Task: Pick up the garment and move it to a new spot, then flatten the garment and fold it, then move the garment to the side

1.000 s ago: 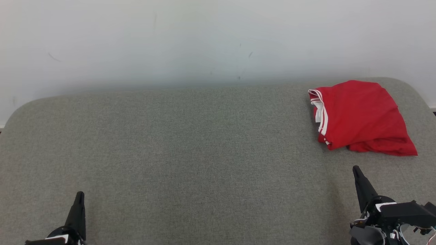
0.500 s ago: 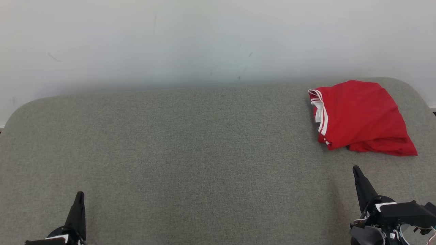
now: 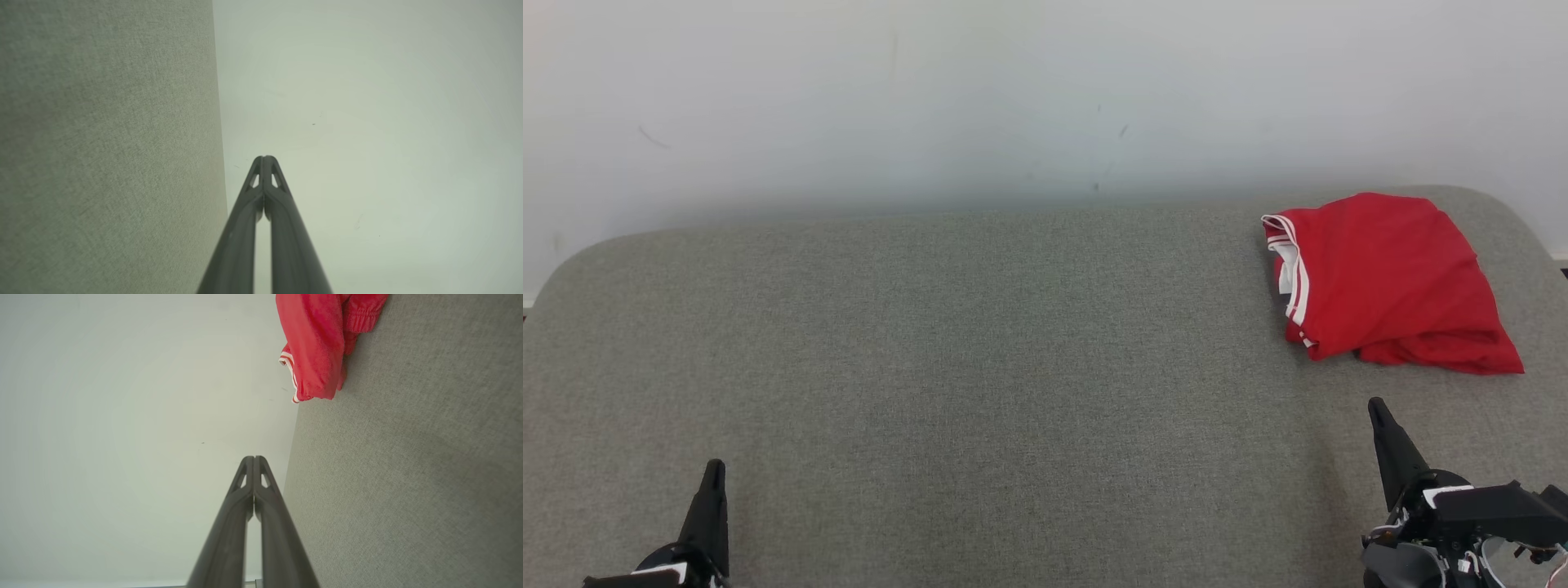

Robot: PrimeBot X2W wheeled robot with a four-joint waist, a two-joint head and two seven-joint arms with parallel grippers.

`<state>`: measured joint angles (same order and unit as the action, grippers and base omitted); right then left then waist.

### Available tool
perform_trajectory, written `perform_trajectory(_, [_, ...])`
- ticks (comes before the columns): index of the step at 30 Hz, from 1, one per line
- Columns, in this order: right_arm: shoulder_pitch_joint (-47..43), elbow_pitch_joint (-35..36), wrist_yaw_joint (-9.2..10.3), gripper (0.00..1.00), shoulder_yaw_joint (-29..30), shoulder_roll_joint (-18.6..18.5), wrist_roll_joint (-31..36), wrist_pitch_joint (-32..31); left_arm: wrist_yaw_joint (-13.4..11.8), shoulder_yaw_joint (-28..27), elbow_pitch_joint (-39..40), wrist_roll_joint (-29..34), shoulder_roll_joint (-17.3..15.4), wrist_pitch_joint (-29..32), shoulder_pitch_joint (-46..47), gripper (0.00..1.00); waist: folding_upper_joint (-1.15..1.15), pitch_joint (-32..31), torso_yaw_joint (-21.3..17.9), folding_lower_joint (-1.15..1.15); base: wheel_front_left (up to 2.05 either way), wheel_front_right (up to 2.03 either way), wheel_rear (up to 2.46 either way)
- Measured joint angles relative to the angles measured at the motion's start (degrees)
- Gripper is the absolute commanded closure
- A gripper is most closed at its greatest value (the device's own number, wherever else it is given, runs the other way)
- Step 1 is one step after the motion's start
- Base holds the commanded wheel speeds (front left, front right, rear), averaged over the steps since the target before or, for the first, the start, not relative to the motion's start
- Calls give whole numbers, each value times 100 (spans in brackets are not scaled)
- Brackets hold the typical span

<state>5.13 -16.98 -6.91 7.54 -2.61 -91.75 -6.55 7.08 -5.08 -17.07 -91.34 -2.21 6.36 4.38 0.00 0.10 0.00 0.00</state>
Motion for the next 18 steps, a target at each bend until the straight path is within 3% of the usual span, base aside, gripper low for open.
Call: perform_trajectory(18, [0,0,0,100,0,0,0,0,0,0,-1,0,0,0,1,100,0,0,0,0,0,0,0])
